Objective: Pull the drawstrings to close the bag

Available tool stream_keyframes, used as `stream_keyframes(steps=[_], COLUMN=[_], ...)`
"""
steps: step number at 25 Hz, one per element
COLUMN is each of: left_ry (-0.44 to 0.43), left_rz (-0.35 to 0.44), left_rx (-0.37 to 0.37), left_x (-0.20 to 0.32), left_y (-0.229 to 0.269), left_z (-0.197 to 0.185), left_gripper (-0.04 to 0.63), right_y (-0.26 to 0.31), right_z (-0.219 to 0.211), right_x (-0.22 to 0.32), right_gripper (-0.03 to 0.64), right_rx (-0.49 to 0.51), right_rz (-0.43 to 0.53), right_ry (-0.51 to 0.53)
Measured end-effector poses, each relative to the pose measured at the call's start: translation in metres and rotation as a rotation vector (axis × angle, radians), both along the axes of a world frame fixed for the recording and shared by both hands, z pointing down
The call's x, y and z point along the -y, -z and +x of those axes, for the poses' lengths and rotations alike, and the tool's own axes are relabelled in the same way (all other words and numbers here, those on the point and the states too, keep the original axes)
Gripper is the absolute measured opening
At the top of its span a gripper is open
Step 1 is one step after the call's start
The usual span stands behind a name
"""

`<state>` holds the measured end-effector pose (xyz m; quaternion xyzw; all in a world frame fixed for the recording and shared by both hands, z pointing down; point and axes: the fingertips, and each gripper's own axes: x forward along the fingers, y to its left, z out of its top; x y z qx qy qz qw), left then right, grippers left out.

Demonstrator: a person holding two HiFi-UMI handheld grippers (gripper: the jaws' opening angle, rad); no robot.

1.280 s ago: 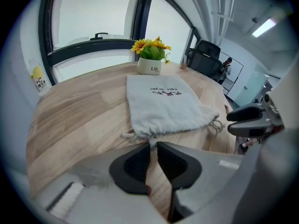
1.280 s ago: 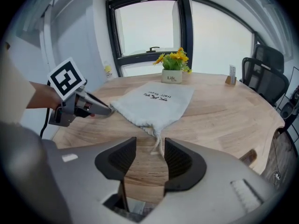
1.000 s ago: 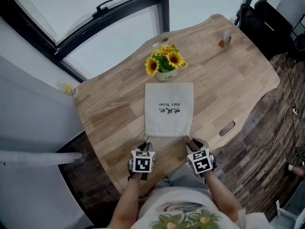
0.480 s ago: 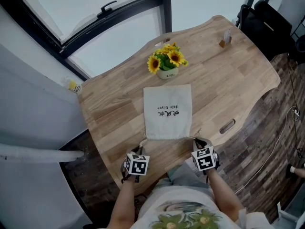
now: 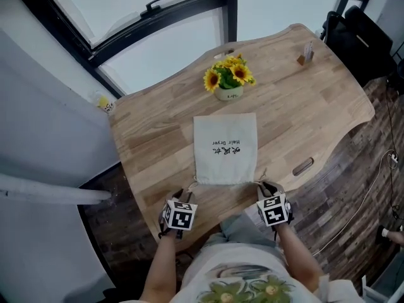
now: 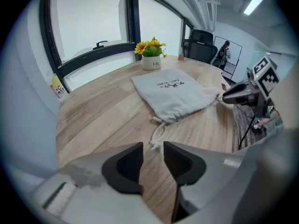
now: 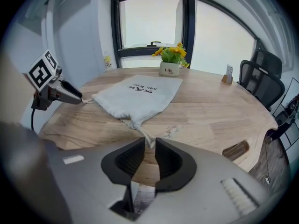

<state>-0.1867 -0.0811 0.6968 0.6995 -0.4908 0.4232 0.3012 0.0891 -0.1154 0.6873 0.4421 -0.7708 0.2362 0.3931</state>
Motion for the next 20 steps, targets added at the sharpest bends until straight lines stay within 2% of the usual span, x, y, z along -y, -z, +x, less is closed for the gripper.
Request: stream_keyframes(steps=[2, 5, 11, 14, 17, 20], left_ry=[-0.001, -0.060, -0.269, -0.311, -0.312, -0.295], left_rz=[0.036, 0.054, 0.011, 0.005, 0.006, -0.022], left_rx=[0.006, 0.047, 0.169, 0.205, 0.199, 0.134], left_x=[0.010, 0.025, 0.037, 0.039, 0.042, 0.042], left_y=[0.008, 0.010, -0.010, -0.017, -0.019, -0.021], left_z=[0.001, 0.007, 0.021, 0.023, 0.023, 0.025], left_gripper=[0.144, 0.146, 0.144, 0.144, 0.144, 0.134], right_y=[0.002, 0.003, 0.003, 0.000, -0.005, -0.008], right_z=[0.000, -0.001, -0.009, -0.009, -0.006, -0.004], right_x=[0.002, 0.004, 0.006, 0.003, 0.000, 0.000], right_gripper=[0.078, 0.086, 0.087, 0.087, 0.087, 0.087], right_rx=[0.003, 0.008, 0.022, 0.019, 0.013, 0.014], right_rz=[0.003, 0.003, 0.015, 0.002, -0.022, -0.029], right_ry=[0.007, 0.020, 0.043, 0.047, 0.043, 0.032])
